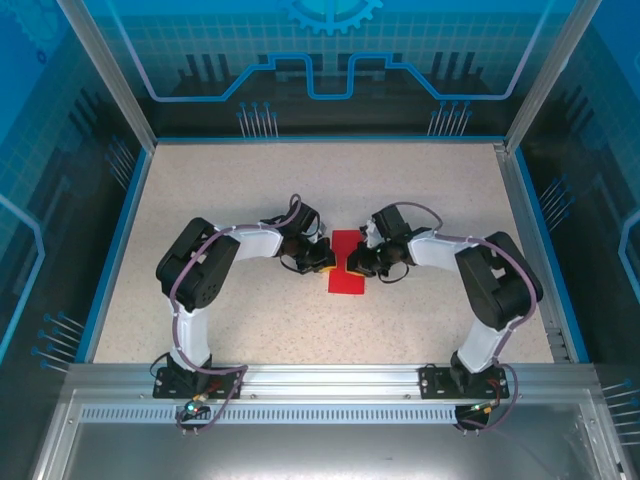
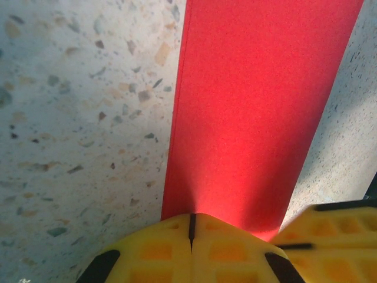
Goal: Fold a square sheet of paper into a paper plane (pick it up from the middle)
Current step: Fold the square sheet of paper in half at the center of the table, then rotate the square sheet of paper at the center of the table.
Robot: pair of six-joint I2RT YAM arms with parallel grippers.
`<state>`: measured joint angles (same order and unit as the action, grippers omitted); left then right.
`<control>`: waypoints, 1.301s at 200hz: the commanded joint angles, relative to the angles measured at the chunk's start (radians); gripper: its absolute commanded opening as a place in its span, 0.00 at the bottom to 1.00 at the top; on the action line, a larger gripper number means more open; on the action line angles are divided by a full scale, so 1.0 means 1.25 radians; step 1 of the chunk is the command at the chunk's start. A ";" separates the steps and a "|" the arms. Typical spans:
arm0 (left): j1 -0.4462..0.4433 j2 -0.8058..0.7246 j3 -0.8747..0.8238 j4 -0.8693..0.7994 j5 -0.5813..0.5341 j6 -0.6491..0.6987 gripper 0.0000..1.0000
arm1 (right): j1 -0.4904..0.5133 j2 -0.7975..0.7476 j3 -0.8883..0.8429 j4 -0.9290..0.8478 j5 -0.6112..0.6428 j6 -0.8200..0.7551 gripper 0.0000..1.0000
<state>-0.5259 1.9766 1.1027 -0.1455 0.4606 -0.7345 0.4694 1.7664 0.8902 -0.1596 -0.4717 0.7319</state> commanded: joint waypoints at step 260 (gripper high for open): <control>0.027 -0.255 -0.009 -0.149 -0.160 0.024 0.36 | 0.133 -0.077 0.029 -0.182 0.315 0.018 0.08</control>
<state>-0.5297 1.7344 1.1694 -0.2848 0.3283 -0.6819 0.5983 1.6024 0.8593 -0.3325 -0.1326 0.7151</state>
